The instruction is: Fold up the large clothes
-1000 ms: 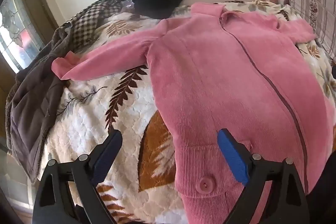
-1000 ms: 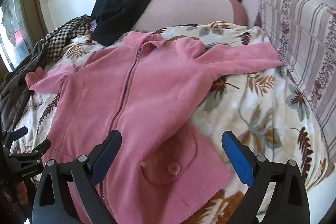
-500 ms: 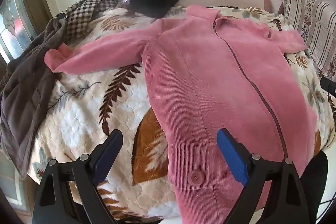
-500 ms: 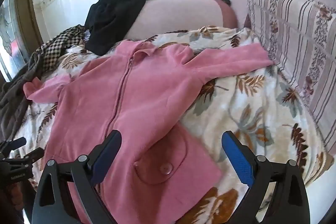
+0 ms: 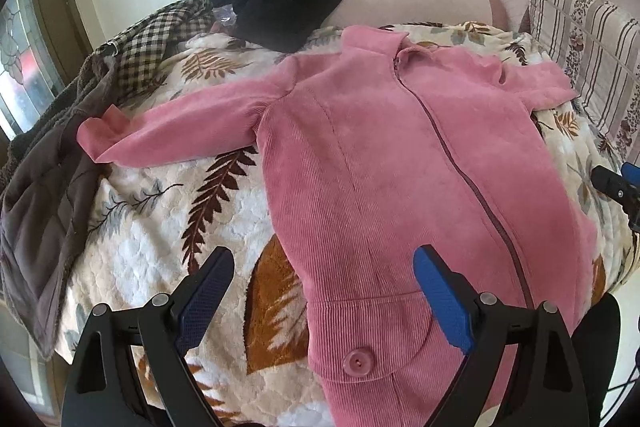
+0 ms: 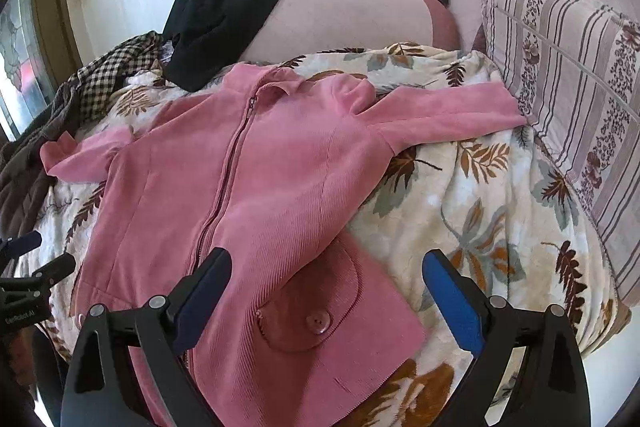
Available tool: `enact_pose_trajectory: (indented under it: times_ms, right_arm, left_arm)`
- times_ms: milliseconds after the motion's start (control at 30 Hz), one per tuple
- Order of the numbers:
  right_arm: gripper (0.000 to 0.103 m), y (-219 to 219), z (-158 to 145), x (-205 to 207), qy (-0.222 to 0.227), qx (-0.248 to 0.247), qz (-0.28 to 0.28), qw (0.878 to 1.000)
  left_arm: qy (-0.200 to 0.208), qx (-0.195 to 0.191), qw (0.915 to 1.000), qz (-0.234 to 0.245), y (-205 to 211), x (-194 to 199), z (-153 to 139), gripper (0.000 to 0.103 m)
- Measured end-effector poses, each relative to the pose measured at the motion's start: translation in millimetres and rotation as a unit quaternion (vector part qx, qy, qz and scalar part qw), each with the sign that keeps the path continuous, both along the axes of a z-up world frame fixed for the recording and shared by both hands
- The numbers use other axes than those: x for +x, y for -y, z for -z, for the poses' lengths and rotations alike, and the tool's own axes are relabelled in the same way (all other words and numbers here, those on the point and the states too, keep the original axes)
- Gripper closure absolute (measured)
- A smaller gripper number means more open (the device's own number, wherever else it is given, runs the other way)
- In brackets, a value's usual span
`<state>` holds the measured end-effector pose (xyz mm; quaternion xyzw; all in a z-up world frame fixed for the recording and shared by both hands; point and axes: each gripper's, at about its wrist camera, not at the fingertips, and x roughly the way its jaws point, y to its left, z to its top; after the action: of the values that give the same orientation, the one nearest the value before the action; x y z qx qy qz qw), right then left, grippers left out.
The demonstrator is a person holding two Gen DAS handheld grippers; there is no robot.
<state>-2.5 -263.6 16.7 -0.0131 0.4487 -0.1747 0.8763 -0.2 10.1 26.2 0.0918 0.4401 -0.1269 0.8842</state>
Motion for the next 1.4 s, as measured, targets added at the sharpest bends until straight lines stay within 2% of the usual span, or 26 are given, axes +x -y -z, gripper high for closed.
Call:
enact_pose_trajectory:
  times_ms: [667, 1400]
  right_arm:
    - [0.007, -4, 6, -11, -0.013, -0.004, 0.004, 1.0]
    - [0.007, -10, 16, -11, -0.037, -0.009, -0.02, 0.999]
  left_arm:
    - [0.008, 0.004, 0.9999, 0.006, 6, -11, -3, 0.011]
    - [0.007, 0.011, 0.9999, 0.003, 7, -19, -5, 0.011]
